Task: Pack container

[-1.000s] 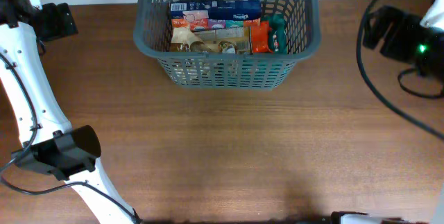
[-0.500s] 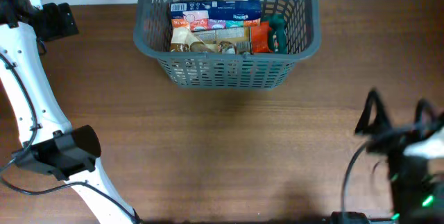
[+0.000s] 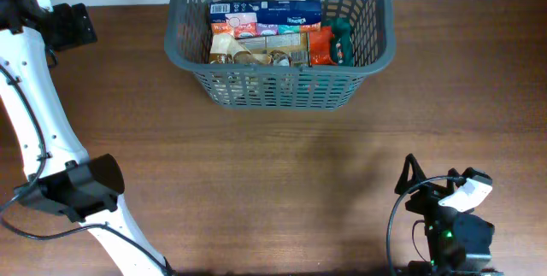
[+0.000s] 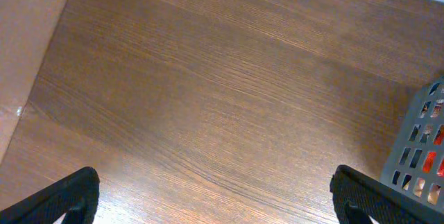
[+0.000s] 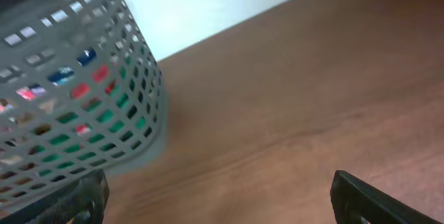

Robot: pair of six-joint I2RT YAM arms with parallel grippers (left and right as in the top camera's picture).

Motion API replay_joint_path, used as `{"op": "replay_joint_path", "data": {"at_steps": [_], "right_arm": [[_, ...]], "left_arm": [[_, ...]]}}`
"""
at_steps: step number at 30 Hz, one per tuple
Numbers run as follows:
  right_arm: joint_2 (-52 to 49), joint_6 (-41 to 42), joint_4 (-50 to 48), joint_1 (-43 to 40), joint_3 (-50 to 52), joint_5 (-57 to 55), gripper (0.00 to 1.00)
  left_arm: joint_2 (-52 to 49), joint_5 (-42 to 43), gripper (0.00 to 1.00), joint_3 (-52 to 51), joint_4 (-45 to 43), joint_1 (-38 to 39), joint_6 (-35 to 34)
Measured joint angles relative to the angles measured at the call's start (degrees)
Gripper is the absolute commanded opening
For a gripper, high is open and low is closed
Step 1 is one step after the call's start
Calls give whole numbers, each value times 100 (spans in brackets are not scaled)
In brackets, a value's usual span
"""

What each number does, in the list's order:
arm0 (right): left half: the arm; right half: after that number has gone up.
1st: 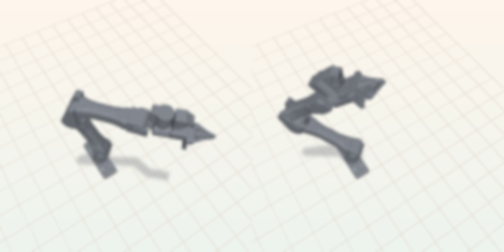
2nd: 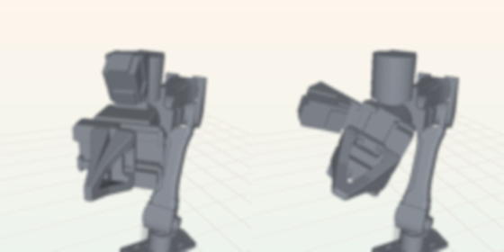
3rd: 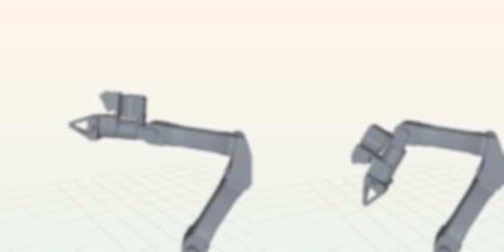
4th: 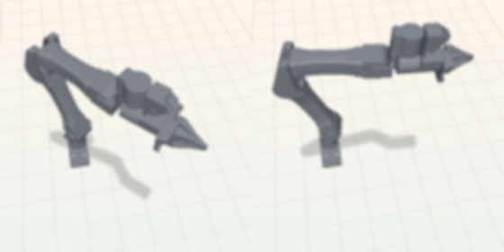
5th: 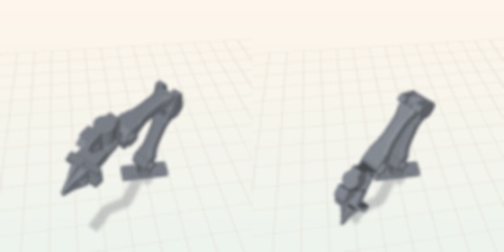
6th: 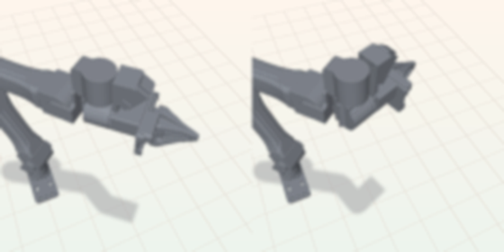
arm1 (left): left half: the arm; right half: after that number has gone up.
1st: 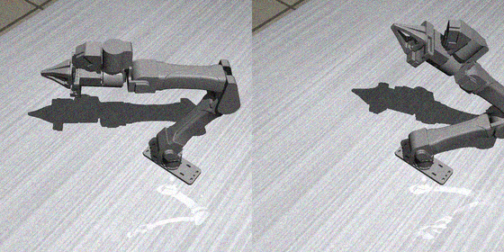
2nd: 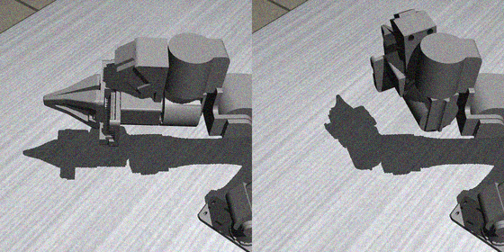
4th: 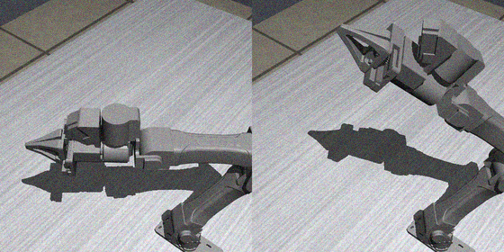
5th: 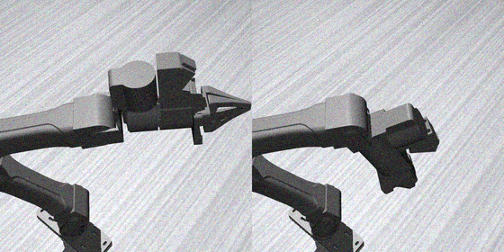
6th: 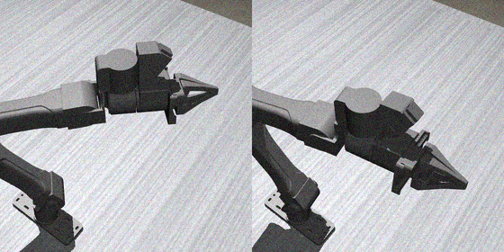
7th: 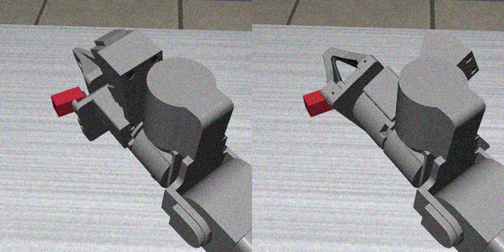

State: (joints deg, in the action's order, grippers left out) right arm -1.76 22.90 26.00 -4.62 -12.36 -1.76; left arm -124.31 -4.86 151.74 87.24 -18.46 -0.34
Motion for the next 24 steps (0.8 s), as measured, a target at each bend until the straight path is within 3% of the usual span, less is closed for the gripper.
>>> {"op": "replay_joint_path", "data": {"at_steps": [7, 24], "right_arm": [[81, 39, 26, 0, 446, -83, 99], [85, 42, 7, 0, 446, -129, 99]], "left_arm": [[0, -2, 99, 0, 0, 0, 0], [0, 0, 99, 0, 0, 0, 0]]}}
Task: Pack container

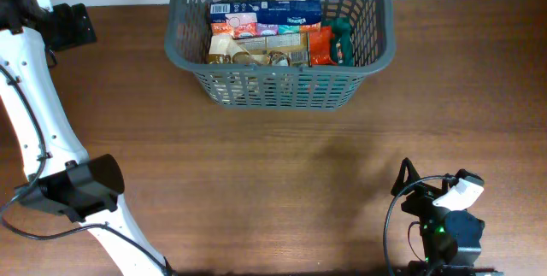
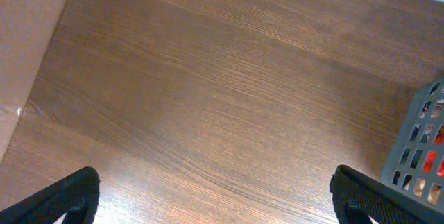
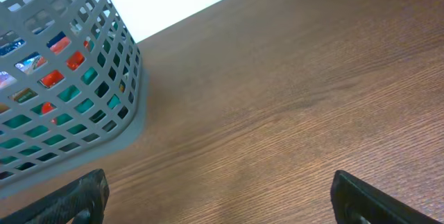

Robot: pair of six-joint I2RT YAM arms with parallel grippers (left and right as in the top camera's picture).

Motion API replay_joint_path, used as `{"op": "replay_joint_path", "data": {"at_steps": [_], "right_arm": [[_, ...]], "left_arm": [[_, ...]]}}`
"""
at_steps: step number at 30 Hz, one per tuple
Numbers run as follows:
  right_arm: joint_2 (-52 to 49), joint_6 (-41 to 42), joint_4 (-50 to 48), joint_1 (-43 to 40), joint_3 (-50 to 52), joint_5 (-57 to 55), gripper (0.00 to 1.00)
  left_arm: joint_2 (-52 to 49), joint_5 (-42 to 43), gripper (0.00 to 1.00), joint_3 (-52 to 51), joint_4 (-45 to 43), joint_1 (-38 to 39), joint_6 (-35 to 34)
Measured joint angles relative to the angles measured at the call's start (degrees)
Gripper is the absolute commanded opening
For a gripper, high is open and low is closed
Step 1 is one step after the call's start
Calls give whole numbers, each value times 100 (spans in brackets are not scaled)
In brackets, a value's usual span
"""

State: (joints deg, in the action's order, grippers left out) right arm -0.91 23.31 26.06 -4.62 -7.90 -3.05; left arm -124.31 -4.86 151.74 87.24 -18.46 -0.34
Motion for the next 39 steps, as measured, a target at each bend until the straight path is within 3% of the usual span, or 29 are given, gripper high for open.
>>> {"op": "replay_joint_path", "data": {"at_steps": [31, 35, 39], "right_arm": [[0, 0, 0, 0, 0, 0, 99], [0, 0, 0, 0, 0, 0, 99], [0, 2, -2, 0, 0, -2, 99]], "left_arm": [[42, -2, 99, -4, 0, 50, 0], [579, -4, 99, -203, -2, 415, 0], [1961, 4, 99, -1097, -284, 1075, 0]]}}
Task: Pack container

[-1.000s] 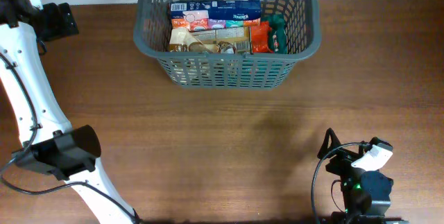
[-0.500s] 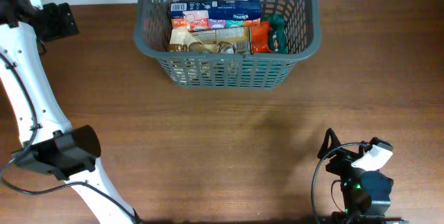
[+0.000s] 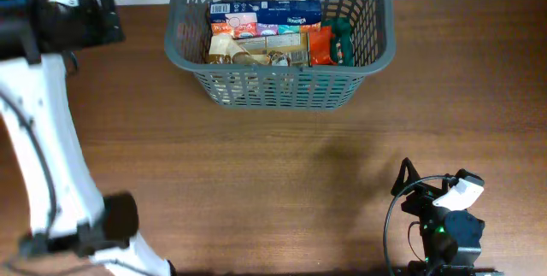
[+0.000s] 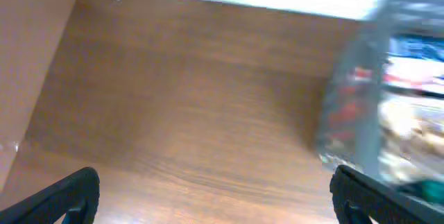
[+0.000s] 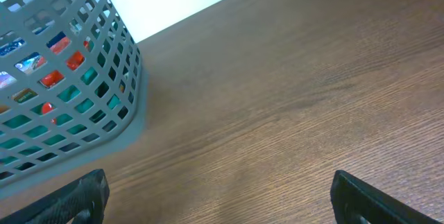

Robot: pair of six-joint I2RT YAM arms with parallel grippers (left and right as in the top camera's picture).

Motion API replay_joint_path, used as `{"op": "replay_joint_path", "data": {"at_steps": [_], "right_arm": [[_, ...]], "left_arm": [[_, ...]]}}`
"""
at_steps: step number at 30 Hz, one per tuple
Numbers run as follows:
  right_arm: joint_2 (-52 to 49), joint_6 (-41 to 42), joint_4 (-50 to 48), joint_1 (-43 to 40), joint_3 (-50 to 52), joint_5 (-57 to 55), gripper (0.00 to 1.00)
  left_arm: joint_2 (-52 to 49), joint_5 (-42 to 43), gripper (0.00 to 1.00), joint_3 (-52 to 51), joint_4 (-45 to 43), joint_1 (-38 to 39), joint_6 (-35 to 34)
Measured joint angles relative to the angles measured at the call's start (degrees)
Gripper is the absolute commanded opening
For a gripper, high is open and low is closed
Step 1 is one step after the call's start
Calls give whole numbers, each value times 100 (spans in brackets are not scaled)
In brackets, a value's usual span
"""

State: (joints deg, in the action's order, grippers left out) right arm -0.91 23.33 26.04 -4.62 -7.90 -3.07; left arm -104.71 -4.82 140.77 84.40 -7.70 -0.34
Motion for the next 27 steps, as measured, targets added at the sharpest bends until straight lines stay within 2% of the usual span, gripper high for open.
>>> {"op": "replay_joint_path", "data": {"at_steps": [4, 9, 14, 17, 20, 27], "right_arm": [[2, -2, 2, 0, 0, -13, 99], [11, 0, -13, 0, 0, -15, 99], [35, 0, -37, 0, 7, -17, 99], [33, 0, -37, 0, 9, -17, 99], [33, -4, -42, 0, 9, -20, 99], [33, -4, -35, 0, 9, -17, 99]], "left_arm": [[1486, 24, 99, -1801, -1364, 459, -15], [3694, 151, 99, -5381, -4651, 1093, -20], [6015, 186, 99, -8616, -6063, 1126, -20], [7429, 186, 99, -10185, -6367, 1005, -20], [8443, 186, 99, -11195, -6402, 951, -22], [9737, 186, 99, -12500, -6411, 846, -20]]}}
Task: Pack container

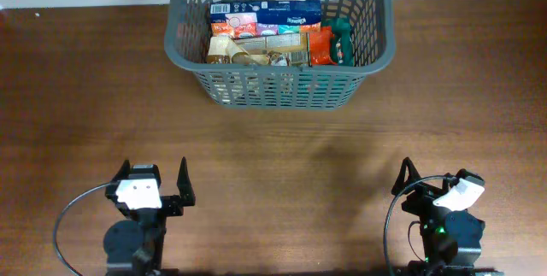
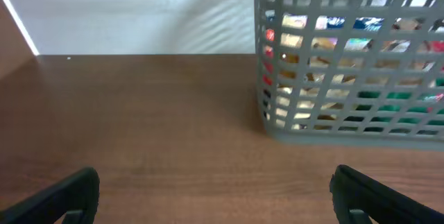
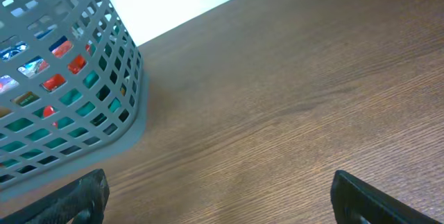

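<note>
The grey mesh basket [image 1: 279,88] stands at the back middle of the table. It holds a blue-and-white packet [image 1: 267,14], tan packets, an orange packet [image 1: 320,46] and a green item [image 1: 342,38]. My left gripper [image 1: 154,178] rests at the front left, open and empty, facing the basket [image 2: 347,123]. At the front right my right gripper [image 1: 434,182] is also open and empty, and its view shows the basket [image 3: 104,123] at the left. Only the dark fingertips [image 2: 69,196] [image 3: 371,196] show in the wrist views.
Brown wooden table [image 1: 282,165] between the grippers and the basket. A white wall [image 2: 125,16] rises behind the table's back edge. Both arms sit folded near the front edge, with black cables looped beside them.
My left arm was stretched up along the left side with its gripper at the back left corner. Now it sits folded at the front left, facing the basket. The right arm has not moved.
At first my left arm reached along the left side, its wrist looking down on bare table beside the basket, while my right arm sat at the front right. The right arm then stood slightly nearer the front edge and stayed. The left gripper stood nearer the basket, and is now folded back.
</note>
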Robot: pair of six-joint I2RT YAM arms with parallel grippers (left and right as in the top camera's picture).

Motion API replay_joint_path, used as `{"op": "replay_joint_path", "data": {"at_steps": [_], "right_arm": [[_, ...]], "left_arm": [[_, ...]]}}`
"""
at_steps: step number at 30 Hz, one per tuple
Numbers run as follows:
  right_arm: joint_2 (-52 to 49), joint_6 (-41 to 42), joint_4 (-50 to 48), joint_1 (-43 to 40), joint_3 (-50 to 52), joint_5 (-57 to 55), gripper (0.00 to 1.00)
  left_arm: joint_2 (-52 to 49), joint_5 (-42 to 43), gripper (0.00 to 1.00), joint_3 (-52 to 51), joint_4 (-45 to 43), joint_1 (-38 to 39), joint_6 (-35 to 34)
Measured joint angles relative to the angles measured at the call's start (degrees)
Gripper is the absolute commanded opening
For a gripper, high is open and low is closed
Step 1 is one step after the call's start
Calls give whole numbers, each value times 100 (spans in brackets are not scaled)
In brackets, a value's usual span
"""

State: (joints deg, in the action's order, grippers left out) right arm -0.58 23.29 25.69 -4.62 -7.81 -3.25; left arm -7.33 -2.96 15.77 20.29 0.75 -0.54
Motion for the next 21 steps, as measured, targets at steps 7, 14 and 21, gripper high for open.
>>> {"op": "replay_joint_path", "data": {"at_steps": [7, 14, 21], "right_arm": [[0, 2, -2, 0, 0, 0, 99], [0, 2, 0, 0, 0, -2, 99], [0, 0, 0, 0, 0, 0, 99]], "left_arm": [[483, 0, 99, -721, -7, -192, -2], [640, -37, 99, -946, -87, -192, 0], [640, -44, 99, -946, -87, -192, 0]]}}
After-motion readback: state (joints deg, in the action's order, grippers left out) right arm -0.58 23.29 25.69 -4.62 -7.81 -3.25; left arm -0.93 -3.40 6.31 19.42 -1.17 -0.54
